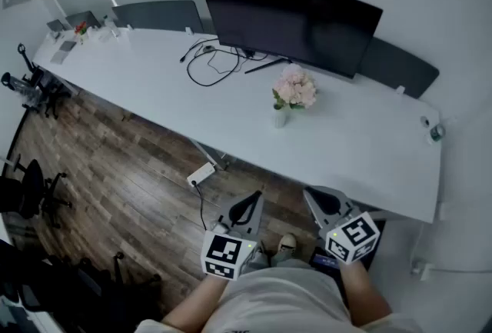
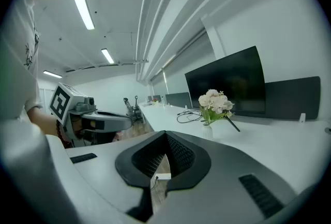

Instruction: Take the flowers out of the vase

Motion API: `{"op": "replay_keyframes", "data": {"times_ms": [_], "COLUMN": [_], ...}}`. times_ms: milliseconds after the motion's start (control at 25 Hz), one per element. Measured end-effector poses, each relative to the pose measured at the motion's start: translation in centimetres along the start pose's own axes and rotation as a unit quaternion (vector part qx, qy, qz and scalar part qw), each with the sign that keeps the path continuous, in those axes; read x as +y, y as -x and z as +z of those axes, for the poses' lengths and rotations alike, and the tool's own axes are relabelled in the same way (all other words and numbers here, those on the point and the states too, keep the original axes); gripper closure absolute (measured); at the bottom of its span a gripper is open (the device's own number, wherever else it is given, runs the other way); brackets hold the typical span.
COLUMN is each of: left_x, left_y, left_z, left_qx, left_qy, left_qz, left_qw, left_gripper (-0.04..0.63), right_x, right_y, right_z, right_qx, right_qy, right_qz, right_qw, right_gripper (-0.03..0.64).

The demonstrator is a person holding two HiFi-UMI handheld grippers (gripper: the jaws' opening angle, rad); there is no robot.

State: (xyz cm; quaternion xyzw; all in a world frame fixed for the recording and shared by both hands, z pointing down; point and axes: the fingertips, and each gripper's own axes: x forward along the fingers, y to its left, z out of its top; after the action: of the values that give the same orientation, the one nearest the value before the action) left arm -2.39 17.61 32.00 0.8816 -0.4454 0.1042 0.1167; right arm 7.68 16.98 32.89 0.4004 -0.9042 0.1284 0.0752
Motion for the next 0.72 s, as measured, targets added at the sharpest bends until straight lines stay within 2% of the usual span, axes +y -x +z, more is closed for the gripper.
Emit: {"op": "replay_keyframes", "data": {"times_ms": [360, 560, 720], "left_x": [0.3, 0.9, 1.8], "left_y": [-0.1, 0.4, 1.3], "left_z": [0.3, 0.6, 0.4], "left_qx": [-0.002, -0.007, -0.01], "left_qy": [-0.005, -0.007, -0.007], "left_qz": [-0.011, -0.016, -0.019], "left_qw": [0.9999, 0.9998, 0.9997], "left_gripper": [0.592, 0.592, 0.592], "right_x": [0.2, 0.8, 1.8], "right_y": [-0.6, -0.6, -1.2], "right_z": [-0.2, 1.3, 1.5], "right_qx": [0.01, -0.027, -0.035], "right_qy": [0.003, -0.03, -0.024], "right_qz": [-0.002, 0.001, -0.005], "right_qw": [1.0, 0.999, 0.999], "right_gripper": [0.586, 0.584, 0.584]}}
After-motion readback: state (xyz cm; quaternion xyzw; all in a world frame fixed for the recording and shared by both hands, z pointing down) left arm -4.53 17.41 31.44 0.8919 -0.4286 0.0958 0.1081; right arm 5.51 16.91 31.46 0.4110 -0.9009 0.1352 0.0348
